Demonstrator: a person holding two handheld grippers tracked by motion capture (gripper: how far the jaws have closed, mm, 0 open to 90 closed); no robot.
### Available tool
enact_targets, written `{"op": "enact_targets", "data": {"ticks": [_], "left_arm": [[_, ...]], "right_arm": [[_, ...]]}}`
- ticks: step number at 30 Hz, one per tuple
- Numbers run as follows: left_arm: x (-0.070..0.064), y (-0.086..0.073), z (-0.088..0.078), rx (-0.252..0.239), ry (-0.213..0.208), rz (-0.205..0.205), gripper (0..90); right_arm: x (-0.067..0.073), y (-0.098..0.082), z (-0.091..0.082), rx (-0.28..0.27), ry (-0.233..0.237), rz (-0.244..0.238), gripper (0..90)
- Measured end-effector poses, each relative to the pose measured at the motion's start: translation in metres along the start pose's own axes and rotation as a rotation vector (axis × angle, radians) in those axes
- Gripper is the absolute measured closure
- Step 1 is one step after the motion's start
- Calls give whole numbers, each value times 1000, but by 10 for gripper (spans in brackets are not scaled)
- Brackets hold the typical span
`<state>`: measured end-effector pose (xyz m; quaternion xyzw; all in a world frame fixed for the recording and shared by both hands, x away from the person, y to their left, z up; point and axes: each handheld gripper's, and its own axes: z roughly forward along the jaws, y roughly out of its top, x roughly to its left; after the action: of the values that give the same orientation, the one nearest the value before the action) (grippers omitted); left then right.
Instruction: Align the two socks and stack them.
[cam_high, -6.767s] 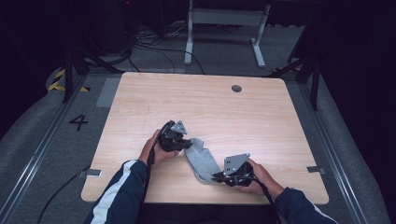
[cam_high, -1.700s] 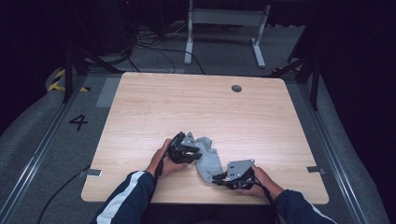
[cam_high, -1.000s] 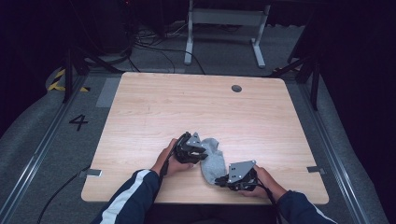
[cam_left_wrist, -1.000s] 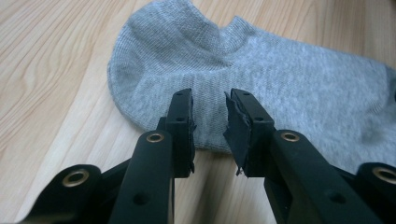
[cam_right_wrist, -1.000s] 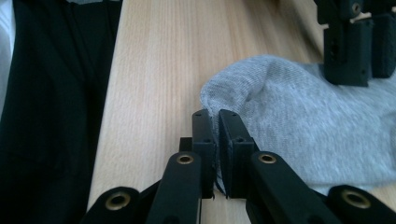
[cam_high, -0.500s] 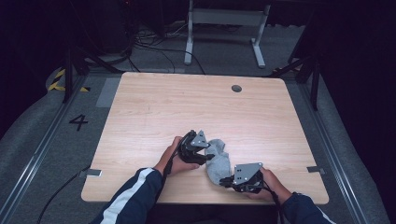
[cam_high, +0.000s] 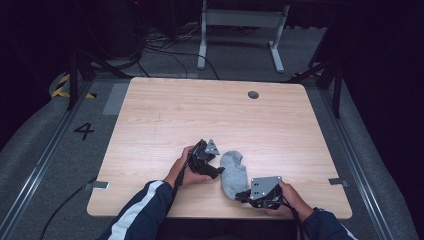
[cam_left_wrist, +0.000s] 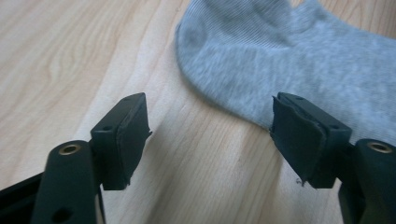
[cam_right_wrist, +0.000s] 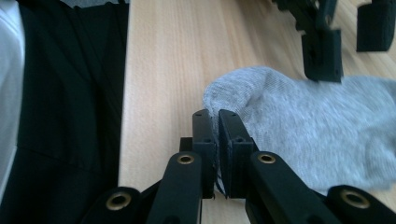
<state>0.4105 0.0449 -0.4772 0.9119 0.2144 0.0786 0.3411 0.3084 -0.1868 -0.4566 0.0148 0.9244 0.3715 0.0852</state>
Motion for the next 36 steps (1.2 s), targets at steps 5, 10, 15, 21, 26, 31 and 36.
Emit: {"op": "enact_targets", "data": {"ticks": [5,10,15,21,26,31,36], "left_arm": [[-4,2,1,2,6,27,278],[-5,3,-3,-33,-16,17,290],[-12,8,-3,-49,-37,40,286],[-15,8,4,-22,-37,44,277],[-13,7,6,-24,-33,40,247],[-12,5,7,-24,-71,29,244],[-15,5,7,-21,-84,44,245]], "right_arm": [[4,4,0,-9,6,-15,863],[3,4,-4,-13,0,-11,864],[3,5,-3,-10,2,-9,864],[5,6,-4,-16,8,-18,864],[4,8,-9,-30,0,-23,865],[4,9,-18,-61,-13,-18,865],[0,9,-28,-108,-37,2,868]]}}
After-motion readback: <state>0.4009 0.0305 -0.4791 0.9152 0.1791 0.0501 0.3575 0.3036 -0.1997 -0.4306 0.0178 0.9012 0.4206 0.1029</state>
